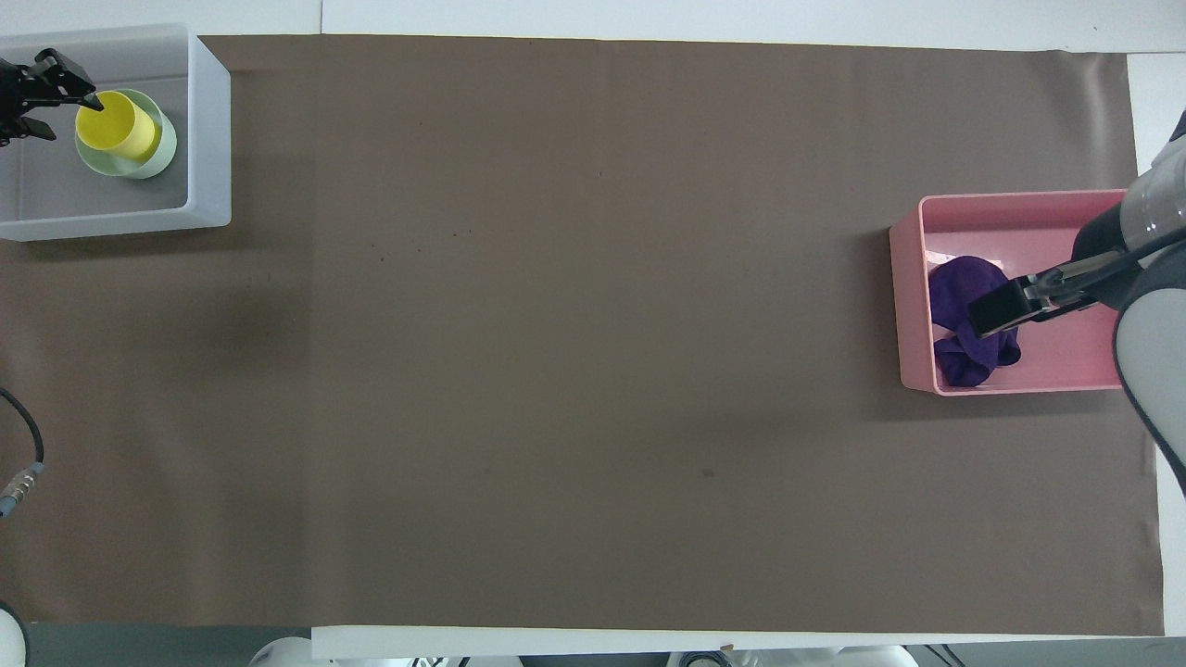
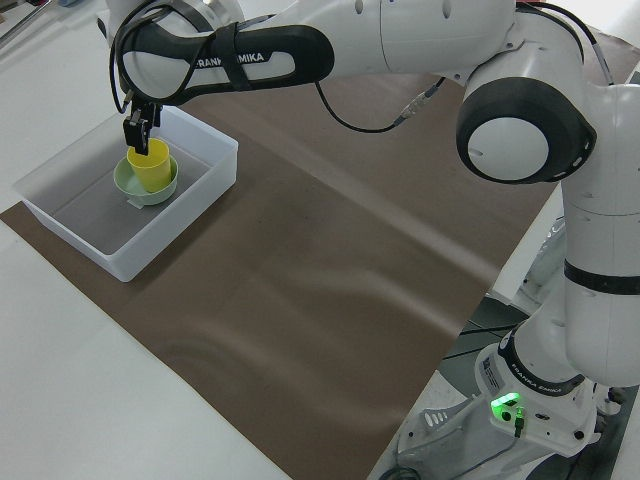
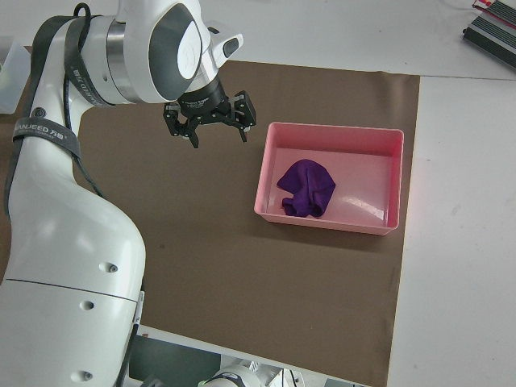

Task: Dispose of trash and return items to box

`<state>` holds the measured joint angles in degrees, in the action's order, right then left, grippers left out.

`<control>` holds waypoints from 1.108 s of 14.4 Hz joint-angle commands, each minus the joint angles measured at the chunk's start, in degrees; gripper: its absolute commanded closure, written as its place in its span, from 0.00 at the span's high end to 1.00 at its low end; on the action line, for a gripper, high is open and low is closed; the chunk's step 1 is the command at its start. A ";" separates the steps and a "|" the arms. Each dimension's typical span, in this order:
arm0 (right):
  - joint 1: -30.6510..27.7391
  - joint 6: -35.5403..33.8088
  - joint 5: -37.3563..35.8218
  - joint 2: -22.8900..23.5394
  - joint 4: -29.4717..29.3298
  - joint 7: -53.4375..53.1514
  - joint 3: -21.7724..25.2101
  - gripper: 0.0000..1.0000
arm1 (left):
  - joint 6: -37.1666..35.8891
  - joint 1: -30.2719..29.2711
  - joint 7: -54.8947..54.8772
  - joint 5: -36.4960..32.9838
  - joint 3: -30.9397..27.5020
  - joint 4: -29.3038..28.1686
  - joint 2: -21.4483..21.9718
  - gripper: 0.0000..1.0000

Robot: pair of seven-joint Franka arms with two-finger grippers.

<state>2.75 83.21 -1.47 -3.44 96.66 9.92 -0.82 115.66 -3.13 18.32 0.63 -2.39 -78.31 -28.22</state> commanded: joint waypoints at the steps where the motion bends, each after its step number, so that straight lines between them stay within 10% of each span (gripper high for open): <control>1: -0.64 -0.42 0.60 -0.96 0.63 0.98 -0.15 0.99 | -13.29 0.94 -0.30 -1.60 -0.07 -6.06 9.83 1.00; 8: -0.64 -0.42 0.60 -1.04 0.63 0.98 -0.15 0.99 | -19.67 7.00 -6.59 -1.25 0.72 -28.65 35.14 1.00; 16: -0.55 -0.42 0.60 -0.96 0.63 0.98 -0.15 0.99 | -28.12 9.20 -15.58 -1.69 0.81 -12.21 29.54 1.00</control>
<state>2.74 83.21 -1.47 -3.48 96.66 9.92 -0.82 89.70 5.61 5.37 -0.34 -1.05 -93.23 3.67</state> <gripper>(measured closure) 0.004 0.000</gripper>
